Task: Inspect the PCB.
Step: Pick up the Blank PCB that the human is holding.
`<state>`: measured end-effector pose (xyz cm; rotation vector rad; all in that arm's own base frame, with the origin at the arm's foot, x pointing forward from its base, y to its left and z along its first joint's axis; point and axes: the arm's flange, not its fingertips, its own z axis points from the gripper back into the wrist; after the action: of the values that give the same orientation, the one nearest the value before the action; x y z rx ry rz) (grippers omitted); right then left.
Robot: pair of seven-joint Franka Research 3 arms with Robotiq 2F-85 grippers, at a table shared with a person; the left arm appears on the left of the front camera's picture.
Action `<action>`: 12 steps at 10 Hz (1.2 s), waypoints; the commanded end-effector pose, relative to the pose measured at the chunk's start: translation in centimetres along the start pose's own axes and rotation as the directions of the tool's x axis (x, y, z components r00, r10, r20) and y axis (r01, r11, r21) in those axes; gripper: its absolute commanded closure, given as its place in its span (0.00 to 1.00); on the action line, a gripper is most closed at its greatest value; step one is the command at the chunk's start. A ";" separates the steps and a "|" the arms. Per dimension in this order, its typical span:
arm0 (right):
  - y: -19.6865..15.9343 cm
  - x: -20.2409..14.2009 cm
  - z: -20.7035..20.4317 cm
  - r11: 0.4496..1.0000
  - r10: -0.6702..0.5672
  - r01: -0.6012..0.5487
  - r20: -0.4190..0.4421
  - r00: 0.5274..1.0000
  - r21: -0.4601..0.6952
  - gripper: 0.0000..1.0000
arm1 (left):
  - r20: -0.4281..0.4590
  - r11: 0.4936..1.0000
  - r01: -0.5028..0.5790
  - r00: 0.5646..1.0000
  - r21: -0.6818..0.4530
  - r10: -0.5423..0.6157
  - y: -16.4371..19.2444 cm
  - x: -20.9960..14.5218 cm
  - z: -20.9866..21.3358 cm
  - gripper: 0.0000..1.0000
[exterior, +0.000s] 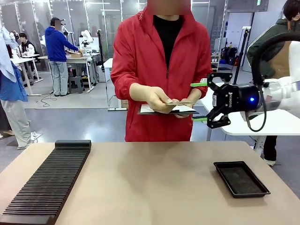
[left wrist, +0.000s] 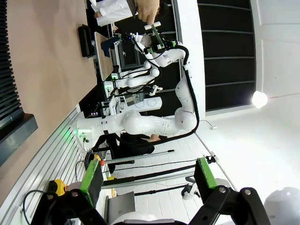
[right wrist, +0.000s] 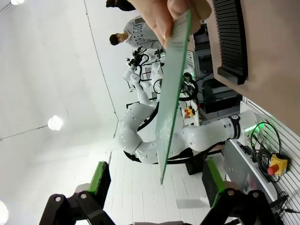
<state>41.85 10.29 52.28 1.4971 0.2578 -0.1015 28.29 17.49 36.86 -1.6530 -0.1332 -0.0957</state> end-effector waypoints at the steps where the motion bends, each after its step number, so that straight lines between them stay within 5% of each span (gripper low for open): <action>1: 0.5 1.1 -1.3 0.999 -0.041 0.041 0.007 0.999 0.010 0.00 | 0.002 1.000 0.003 1.000 0.001 -0.003 -0.1 0.0 0.1 0.00; 6: 0.0 1.6 -2.2 0.998 -0.066 0.066 0.010 0.998 0.014 0.00 | 0.002 1.000 0.003 1.000 0.001 -0.003 -0.1 0.0 0.1 0.00; 7: -0.3 1.6 -2.1 0.998 -0.062 0.062 0.007 0.998 0.012 0.19 | 0.002 1.000 0.003 1.000 0.001 -0.003 -0.1 0.0 0.1 0.00; 8: -0.4 1.5 -2.0 0.998 -0.060 0.060 0.008 0.998 0.016 0.19 | 0.002 1.000 0.003 1.000 0.001 -0.003 -0.1 0.0 0.1 0.00; 9: -0.6 1.3 -2.1 0.998 -0.058 0.058 0.000 0.998 0.018 0.38 | 0.002 1.000 0.003 1.000 0.001 -0.003 -0.1 0.0 0.1 0.00; 10: -0.6 1.2 -2.1 0.999 -0.048 0.049 -0.004 0.999 0.020 0.25 | 0.002 1.000 0.003 1.000 0.001 -0.003 -0.1 0.0 0.1 0.00; 11: -0.7 1.0 -2.1 1.000 -0.022 0.023 -0.015 1.000 0.020 0.57 | 0.002 1.000 0.003 1.000 0.001 -0.003 -0.1 0.0 0.1 0.00; 12: -0.9 0.9 -2.1 1.000 -0.023 0.023 -0.019 1.000 0.018 0.44 | 0.002 1.000 0.003 1.000 0.001 -0.003 -0.1 0.0 0.1 0.00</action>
<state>42.62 12.00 51.09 1.4914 0.2940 -0.1184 28.29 17.48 36.86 -1.6530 -0.1331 -0.0957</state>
